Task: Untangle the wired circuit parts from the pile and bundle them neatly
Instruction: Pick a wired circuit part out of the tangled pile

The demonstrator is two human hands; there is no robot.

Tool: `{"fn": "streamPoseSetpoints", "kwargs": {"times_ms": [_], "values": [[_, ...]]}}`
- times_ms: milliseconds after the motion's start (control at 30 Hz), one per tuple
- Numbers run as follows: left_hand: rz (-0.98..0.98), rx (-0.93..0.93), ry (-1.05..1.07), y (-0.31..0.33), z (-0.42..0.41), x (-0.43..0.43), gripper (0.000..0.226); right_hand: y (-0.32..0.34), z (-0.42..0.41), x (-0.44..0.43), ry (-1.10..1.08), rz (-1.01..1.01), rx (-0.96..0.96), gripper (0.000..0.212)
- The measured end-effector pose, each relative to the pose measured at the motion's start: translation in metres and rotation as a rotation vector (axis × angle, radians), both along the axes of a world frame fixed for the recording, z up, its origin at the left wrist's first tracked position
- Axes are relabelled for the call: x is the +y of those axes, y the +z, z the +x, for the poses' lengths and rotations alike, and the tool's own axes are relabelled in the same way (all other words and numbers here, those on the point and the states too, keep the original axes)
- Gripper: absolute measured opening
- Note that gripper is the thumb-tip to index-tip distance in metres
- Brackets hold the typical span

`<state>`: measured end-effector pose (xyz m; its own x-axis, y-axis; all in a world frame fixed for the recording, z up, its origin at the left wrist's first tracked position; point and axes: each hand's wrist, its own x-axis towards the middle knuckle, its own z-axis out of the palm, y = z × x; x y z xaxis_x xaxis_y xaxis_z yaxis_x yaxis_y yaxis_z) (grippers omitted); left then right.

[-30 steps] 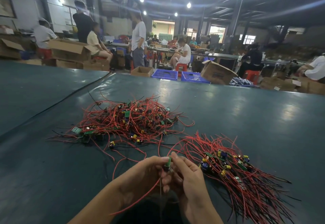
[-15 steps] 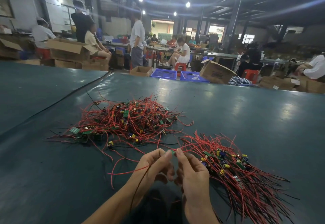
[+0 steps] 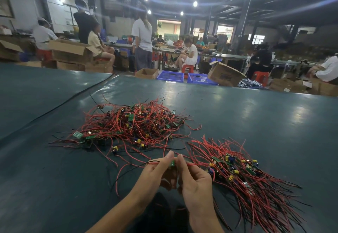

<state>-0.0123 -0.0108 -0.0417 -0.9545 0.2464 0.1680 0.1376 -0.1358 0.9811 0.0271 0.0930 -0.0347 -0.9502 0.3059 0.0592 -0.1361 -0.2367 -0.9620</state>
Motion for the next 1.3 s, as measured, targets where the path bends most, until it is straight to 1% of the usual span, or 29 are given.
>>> {"fn": "streamPoseSetpoints", "kwargs": {"times_ms": [100,200,233,300,367,467,533,633,733,800,867,900,1000,1067,1167,1300], "values": [[-0.017,0.046,0.019,-0.002,0.000,-0.001,0.043,-0.002,-0.001,0.000,-0.017,-0.024,0.004,0.028],[-0.065,0.062,0.059,-0.005,0.001,0.001,0.045,-0.002,-0.003,0.010,-0.094,-0.045,-0.059,0.031],[-0.079,0.065,0.060,-0.004,0.001,0.001,0.045,-0.002,-0.004,0.015,-0.134,-0.078,-0.083,0.031],[-0.093,0.102,-0.007,-0.001,0.002,0.002,0.045,0.001,-0.006,0.028,-0.206,-0.161,-0.116,0.030],[-0.120,0.135,-0.053,0.001,0.002,0.000,0.047,0.004,-0.009,0.040,-0.253,-0.253,-0.111,0.032],[-0.117,0.151,-0.067,0.000,0.000,-0.003,0.049,0.005,-0.011,0.050,-0.264,-0.359,-0.079,0.032],[-0.101,0.135,-0.054,0.000,0.000,-0.003,0.049,0.002,-0.012,0.049,-0.271,-0.355,-0.068,0.032],[-0.052,0.090,0.004,0.000,-0.003,-0.005,0.048,-0.001,-0.011,0.039,-0.266,-0.282,-0.059,0.035],[-0.042,0.080,0.022,-0.001,-0.004,-0.005,0.048,-0.004,-0.007,0.023,-0.163,-0.119,-0.076,0.036],[-0.069,0.084,0.014,-0.002,-0.003,-0.004,0.049,-0.005,-0.003,0.009,-0.070,-0.006,-0.058,0.041],[-0.085,0.078,0.003,-0.004,-0.002,-0.003,0.043,-0.005,-0.001,-0.002,-0.010,0.045,-0.016,0.034],[-0.094,0.082,-0.008,-0.004,-0.002,-0.002,0.041,-0.004,0.000,-0.005,-0.015,0.050,-0.006,0.031],[-0.139,0.095,-0.037,-0.004,-0.001,-0.001,0.040,-0.003,-0.003,0.000,-0.098,0.006,-0.046,0.026],[-0.175,0.111,-0.068,-0.003,-0.001,-0.002,0.045,-0.002,-0.006,0.013,-0.186,-0.103,-0.079,0.028],[-0.204,0.135,-0.086,-0.001,-0.004,-0.006,0.047,0.003,-0.011,0.038,-0.308,-0.271,-0.089,0.034],[-0.177,0.141,-0.054,-0.001,-0.003,-0.006,0.050,0.001,-0.012,0.041,-0.316,-0.263,-0.040,0.031]]}}
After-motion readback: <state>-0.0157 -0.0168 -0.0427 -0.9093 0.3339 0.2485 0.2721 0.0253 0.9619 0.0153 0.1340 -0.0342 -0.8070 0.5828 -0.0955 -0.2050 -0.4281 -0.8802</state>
